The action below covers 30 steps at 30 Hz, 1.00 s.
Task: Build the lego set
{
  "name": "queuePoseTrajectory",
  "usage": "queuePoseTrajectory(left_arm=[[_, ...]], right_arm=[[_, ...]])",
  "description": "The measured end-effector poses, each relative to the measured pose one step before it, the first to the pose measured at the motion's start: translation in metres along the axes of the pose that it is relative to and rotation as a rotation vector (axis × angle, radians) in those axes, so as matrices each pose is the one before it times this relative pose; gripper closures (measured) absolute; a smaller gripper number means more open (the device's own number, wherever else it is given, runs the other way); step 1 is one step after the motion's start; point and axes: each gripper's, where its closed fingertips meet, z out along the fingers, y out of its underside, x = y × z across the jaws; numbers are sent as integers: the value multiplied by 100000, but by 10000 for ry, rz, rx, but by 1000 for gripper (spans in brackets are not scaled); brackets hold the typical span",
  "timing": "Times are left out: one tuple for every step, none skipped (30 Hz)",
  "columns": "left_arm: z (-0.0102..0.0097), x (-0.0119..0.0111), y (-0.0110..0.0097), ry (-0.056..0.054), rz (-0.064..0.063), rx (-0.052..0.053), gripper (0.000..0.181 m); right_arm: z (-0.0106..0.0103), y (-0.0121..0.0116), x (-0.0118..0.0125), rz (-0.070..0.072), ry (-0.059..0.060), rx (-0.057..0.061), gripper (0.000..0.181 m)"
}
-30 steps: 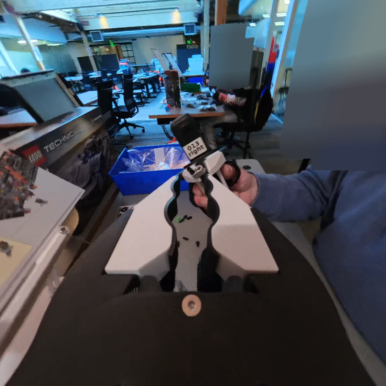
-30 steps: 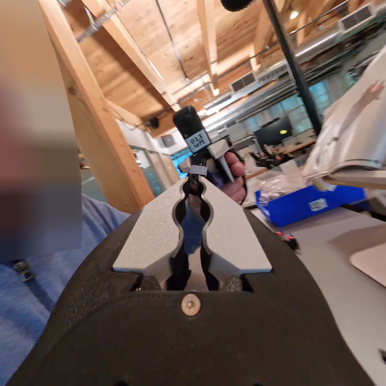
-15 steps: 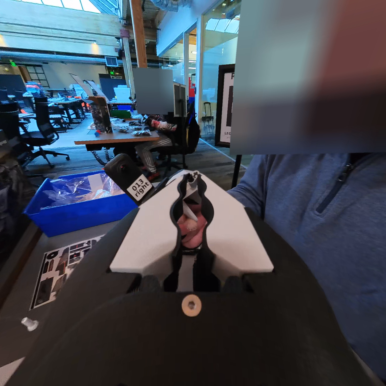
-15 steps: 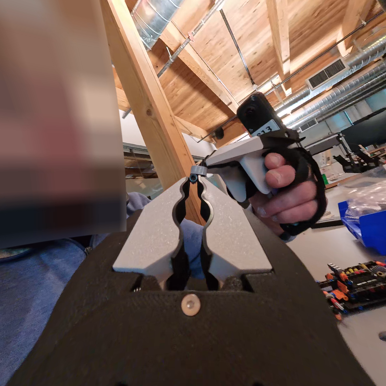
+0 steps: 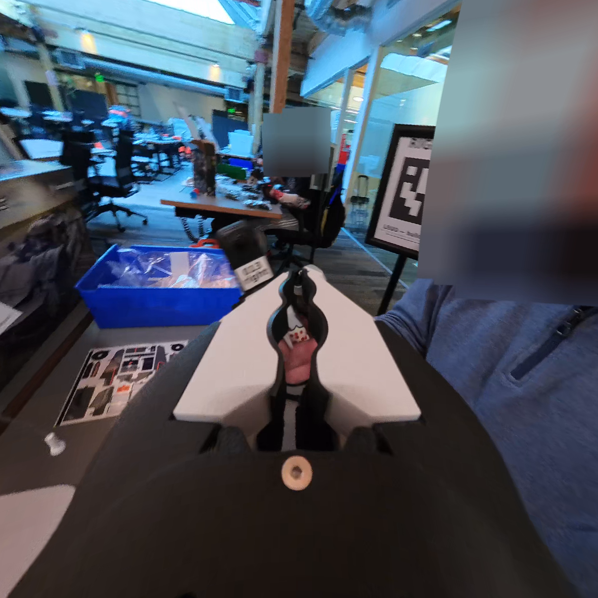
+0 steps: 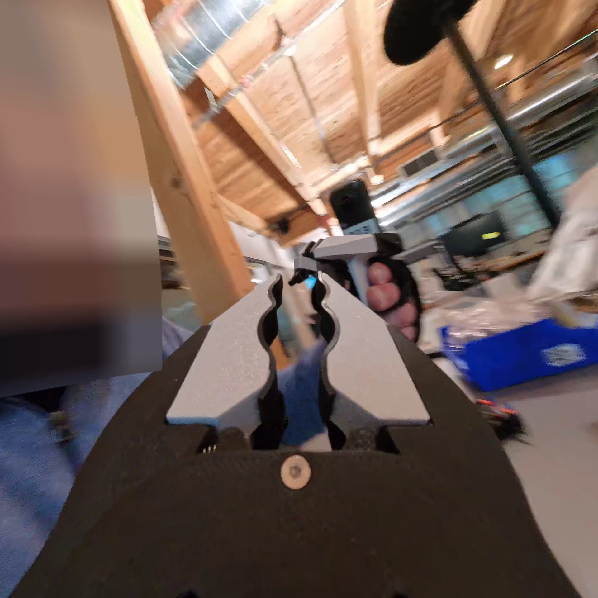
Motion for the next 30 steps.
queuePoseTrajectory(left_arm=[[-27, -555, -27, -468, -231, -49, 180], [11, -355, 78, -340, -182, -126, 179], [21, -224, -19, -278, -35, -24, 179], [1, -676, 38, -559, -91, -33, 179], [56, -339, 16, -303, -137, -20, 179], [111, 65, -77, -36, -119, 52, 179], [111, -355, -11, -303, -177, 28, 179], [141, -251, 56, -226, -158, -20, 179], [211, 123, 130, 38, -146, -69, 179], [196, -171, 154, -163, -163, -69, 179], [142, -83, -6, -136, -83, 34, 179], [153, 133, 32, 27, -98, -8, 179], [136, -5, 27, -63, -123, -2, 179], [107, -80, -71, -124, -60, 77, 179], [86, 1, -15, -39, -104, 43, 179], [73, -58, -10, -56, -141, 39, 179], [71, -78, -42, -73, -56, 72, 179], [83, 10, -46, -14, -74, 88, 179], [88, 50, -42, 18, -148, 60, 179], [98, 10, 34, -1, -62, -12, 179], [69, 55, -5, 27, 71, 14, 179], [91, 51, -2, 44, -50, 18, 179], [92, -8, -2, 13, -87, 12, 179], [87, 15, -20, 1, 14, 12, 179], [60, 67, -37, 22, 66, 19, 179], [42, 86, -69, 14, 13, 33, 179], [60, -30, -19, -106, 62, -1, 179], [41, -29, -46, -121, 162, 4, 179], [32, -22, -29, -110, 118, 9, 179], [23, -8, -53, -82, 26, 25, 179]], right_arm=[[-320, 29, 591, -940, 927, -359, 161], [-291, -161, 428, -939, 849, -256, 157], [-218, -364, 150, -829, 650, -139, 153], [-129, -229, 222, -995, 751, -272, 150], [-50, 27, 418, -1250, 920, -461, 150], [21, 155, 289, -1211, 775, -536, 150], [91, 58, 40, -939, 520, -419, 152], [65, -86, 55, -715, 445, -270, 151], [46, -96, 82, -706, 432, -229, 152], [57, 32, 115, -730, 435, -292, 153], [61, 65, 103, -691, 396, -267, 156], [97, 106, -74, -577, 226, -258, 159], [145, 200, -119, -486, 160, -287, 161], [79, 104, 79, -403, 278, -192, 163], [2, 49, 222, -331, 329, -123, 166], [-23, 97, 224, -248, 263, -131, 169], [-43, 10, 140, -146, 166, -63, 170], [-63, -35, 91, -106, 118, 19, 171], [-54, 15, 86, -39, 47, 44, 171], [-70, 40, 37, 99, -59, 51, 172], [-83, -21, 24, 195, -103, 98, 172], [-65, 1, 39, 159, -62, 73, 172], [-23, 72, 35, 73, -25, 19, 173], [-33, 8, 40, 127, -46, 61, 173], [-65, -80, 34, 189, -79, 117, 173], [-33, -58, 39, 173, -67, 102, 173], [11, 20, 38, 142, -51, 38, 172], [10, 19, 49, 34, -8, 18, 172], [12, -3, 54, -79, 61, 8, 172], [32, -6, 11, -99, 65, -5, 172]])
